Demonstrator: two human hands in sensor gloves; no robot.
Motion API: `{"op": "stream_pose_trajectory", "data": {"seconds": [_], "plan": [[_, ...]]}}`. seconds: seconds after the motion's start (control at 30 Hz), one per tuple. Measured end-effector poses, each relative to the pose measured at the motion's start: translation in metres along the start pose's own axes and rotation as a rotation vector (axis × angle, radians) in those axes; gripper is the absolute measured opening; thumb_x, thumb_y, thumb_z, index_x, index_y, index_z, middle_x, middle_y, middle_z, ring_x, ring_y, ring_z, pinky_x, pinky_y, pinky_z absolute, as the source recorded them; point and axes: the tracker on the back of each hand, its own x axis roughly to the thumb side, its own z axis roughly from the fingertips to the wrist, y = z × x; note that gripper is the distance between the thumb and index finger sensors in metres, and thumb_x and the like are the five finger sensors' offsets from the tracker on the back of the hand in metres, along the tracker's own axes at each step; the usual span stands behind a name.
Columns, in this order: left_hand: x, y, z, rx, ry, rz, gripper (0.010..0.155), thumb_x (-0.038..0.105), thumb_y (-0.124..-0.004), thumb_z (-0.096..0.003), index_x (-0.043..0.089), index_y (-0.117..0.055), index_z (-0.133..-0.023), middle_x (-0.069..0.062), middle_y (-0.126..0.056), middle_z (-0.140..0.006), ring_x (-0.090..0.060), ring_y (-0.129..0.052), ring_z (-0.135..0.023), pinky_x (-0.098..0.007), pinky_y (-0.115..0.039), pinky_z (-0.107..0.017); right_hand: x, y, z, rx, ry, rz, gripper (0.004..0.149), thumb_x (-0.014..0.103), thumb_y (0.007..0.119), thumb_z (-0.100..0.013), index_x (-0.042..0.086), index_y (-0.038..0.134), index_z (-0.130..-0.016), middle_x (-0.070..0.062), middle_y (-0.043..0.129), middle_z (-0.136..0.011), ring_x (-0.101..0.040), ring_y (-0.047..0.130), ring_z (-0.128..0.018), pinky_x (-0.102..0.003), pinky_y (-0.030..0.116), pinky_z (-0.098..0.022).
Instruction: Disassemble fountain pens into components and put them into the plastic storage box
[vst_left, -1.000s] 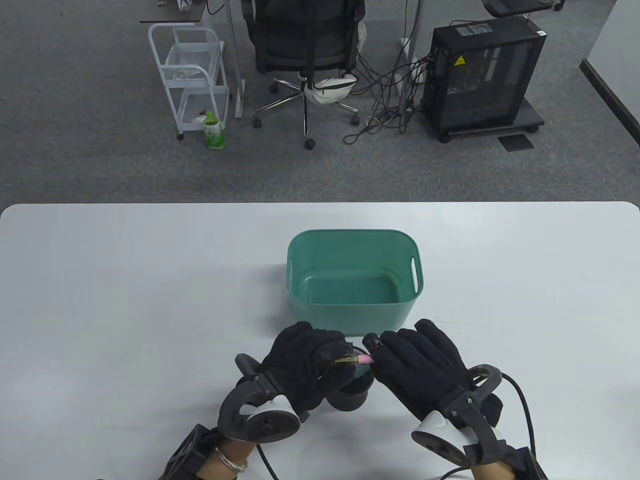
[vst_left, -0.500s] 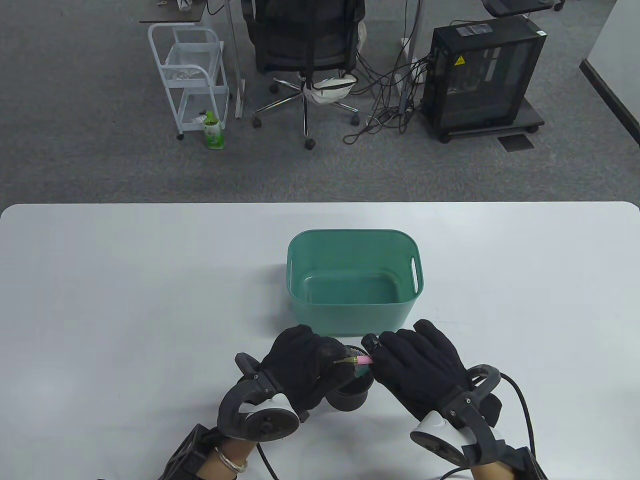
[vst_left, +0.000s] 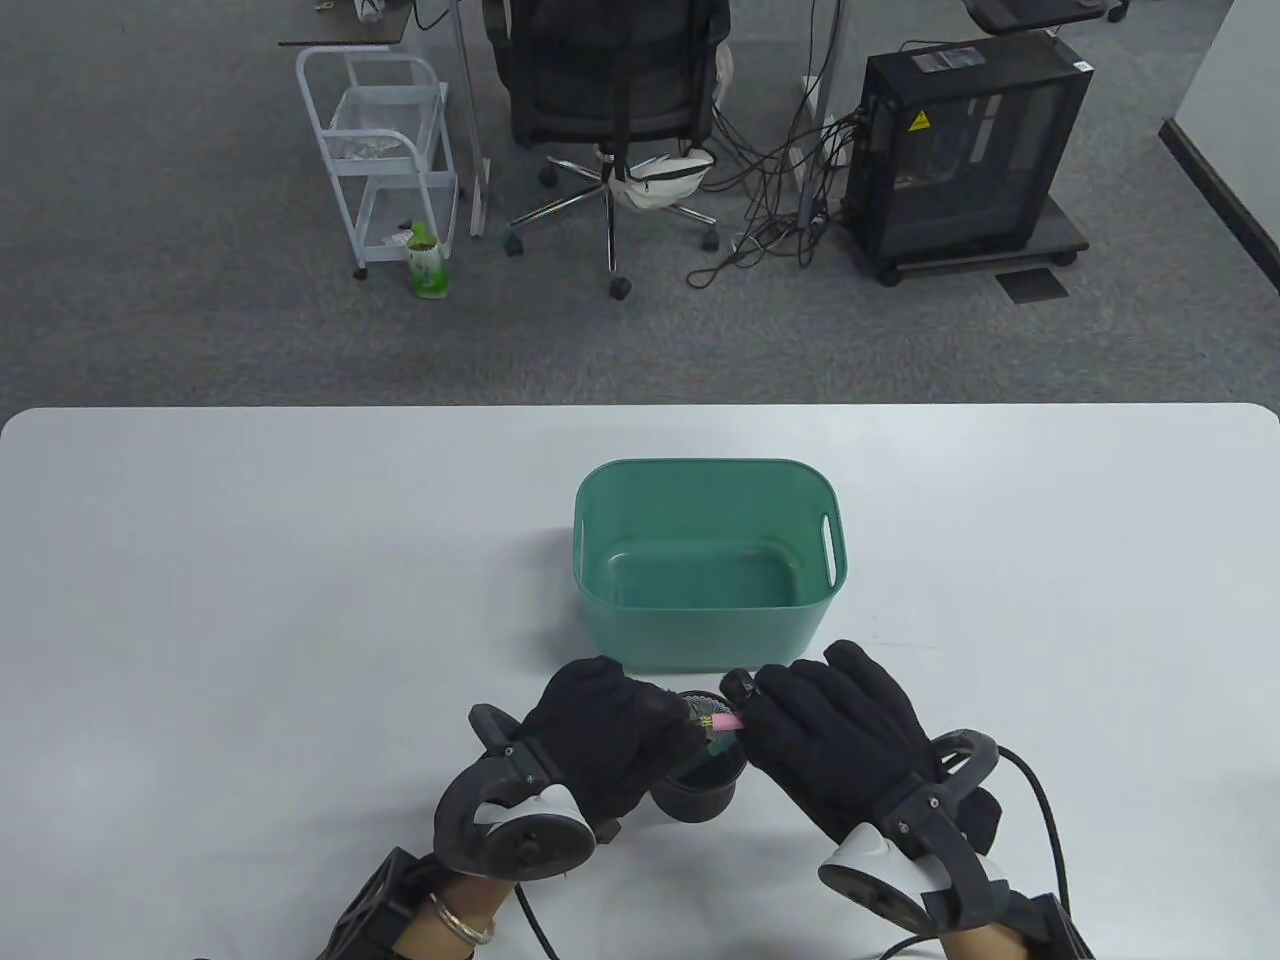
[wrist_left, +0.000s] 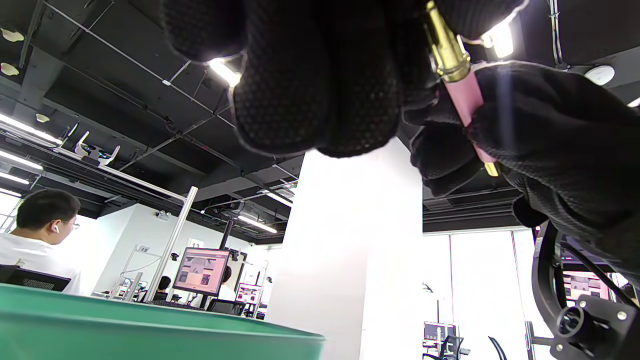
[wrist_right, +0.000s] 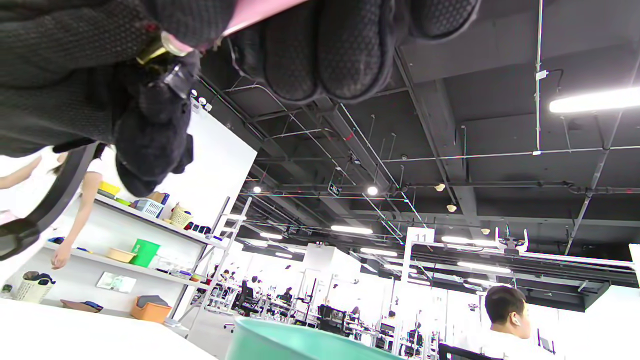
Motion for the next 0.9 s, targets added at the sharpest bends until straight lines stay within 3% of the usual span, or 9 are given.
{"op": "stream_pose_trajectory", "data": {"seconds": [0.47, 0.53, 0.63, 0.73, 0.9], "plan": [[-0.0017, 0.0002, 0.0, -0.001, 0.005, 0.006, 0.053, 0.05, -0.056, -0.0671, 0.014, -0.095, -0.068, -0.003, -0.108, -0.056, -0.019, -0.105, -0.044, -0.046, -0.077, -0.061, 0.0009, 0.0004, -0.0006, 0.006, -0.003, -0.005, 0.045, 0.049, 0.07, -0.054, 0.034, 0.081, -0.094, 0.009, 0.087, -0.086, -0.012, 0.088, -0.077, -0.046, 0.063, -0.075], [-0.0025, 0.0, 0.0002, -0.004, 0.008, 0.011, 0.054, 0.051, -0.055, -0.0675, 0.014, -0.093, -0.073, -0.004, -0.107, -0.061, -0.021, -0.104, -0.049, -0.047, -0.075, -0.063, 0.0008, 0.0004, -0.0007, 0.005, -0.002, -0.005, 0.045, 0.049, 0.07, -0.054, 0.034, 0.081, -0.094, 0.009, 0.087, -0.086, -0.012, 0.088, -0.077, -0.046, 0.063, -0.075], [-0.0029, -0.0001, 0.0012, -0.001, 0.009, 0.008, 0.056, 0.055, -0.054, -0.0676, 0.014, -0.085, -0.091, -0.008, -0.099, -0.084, -0.025, -0.097, -0.071, -0.051, -0.068, -0.07, 0.0001, 0.0005, -0.0007, 0.006, 0.001, -0.002, 0.045, 0.049, 0.07, -0.054, 0.033, 0.081, -0.094, 0.009, 0.087, -0.086, -0.012, 0.088, -0.076, -0.046, 0.063, -0.075], [-0.0028, 0.0007, 0.0017, 0.002, 0.011, 0.004, 0.057, 0.057, -0.057, -0.0668, 0.015, -0.077, -0.1, -0.009, -0.092, -0.094, -0.027, -0.092, -0.081, -0.052, -0.064, -0.075, -0.0011, 0.0001, -0.0008, 0.003, 0.006, 0.002, 0.045, 0.049, 0.07, -0.054, 0.033, 0.081, -0.094, 0.009, 0.087, -0.086, -0.011, 0.088, -0.076, -0.046, 0.063, -0.075], [0.0002, -0.0002, 0.0016, -0.013, 0.0, -0.021, 0.055, 0.055, -0.069, -0.0644, 0.017, -0.067, -0.104, -0.008, -0.083, -0.102, -0.024, -0.086, -0.088, -0.052, -0.059, -0.079, -0.0022, 0.0, -0.0006, 0.002, 0.01, 0.005, 0.045, 0.05, 0.07, -0.054, 0.033, 0.081, -0.094, 0.009, 0.087, -0.086, -0.011, 0.088, -0.076, -0.046, 0.063, -0.075]]}}
